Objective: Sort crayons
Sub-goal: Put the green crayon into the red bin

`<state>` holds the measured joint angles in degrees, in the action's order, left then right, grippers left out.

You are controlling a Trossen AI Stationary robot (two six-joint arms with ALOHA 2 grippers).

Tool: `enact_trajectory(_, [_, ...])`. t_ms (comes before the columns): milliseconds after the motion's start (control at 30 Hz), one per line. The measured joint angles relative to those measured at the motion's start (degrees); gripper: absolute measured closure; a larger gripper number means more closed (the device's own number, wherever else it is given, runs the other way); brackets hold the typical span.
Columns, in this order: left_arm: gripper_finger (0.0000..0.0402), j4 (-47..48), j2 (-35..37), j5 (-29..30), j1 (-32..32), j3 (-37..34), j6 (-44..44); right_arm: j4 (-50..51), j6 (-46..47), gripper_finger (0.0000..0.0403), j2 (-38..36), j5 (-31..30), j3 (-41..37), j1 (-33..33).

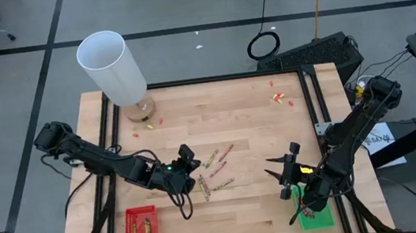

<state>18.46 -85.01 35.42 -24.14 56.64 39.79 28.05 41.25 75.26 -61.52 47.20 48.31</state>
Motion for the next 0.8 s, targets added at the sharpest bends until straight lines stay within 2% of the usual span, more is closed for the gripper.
enact_trajectory(267, [0.0382, 0.0, 0.0, -0.35, 0.0, 0.02, -0.71, 0.0, 0.0, 0.0264, 0.0, 0.02, 0.0, 0.0])
enact_trajectory(433, [0.0381, -0.04, 0.0, -0.61, 0.0, 0.02, -9.1, 0.0, 0.02, 0.0264, 0.0, 0.02, 0.0, 0.0])
enact_trajectory(633, [0.0381, 0.09, 0.0, -0.74, 0.0, 0.02, -28.66, 0.02, -0.05, 0.0264, 0.0, 0.04, 0.0, 0.0])
enact_trajectory(800, [0.0381, 0.16, 0.0, -4.4, 0.0, 0.02, -54.69, 0.02, -0.15, 0.0264, 0.0, 0.07, 0.0, 0.0])
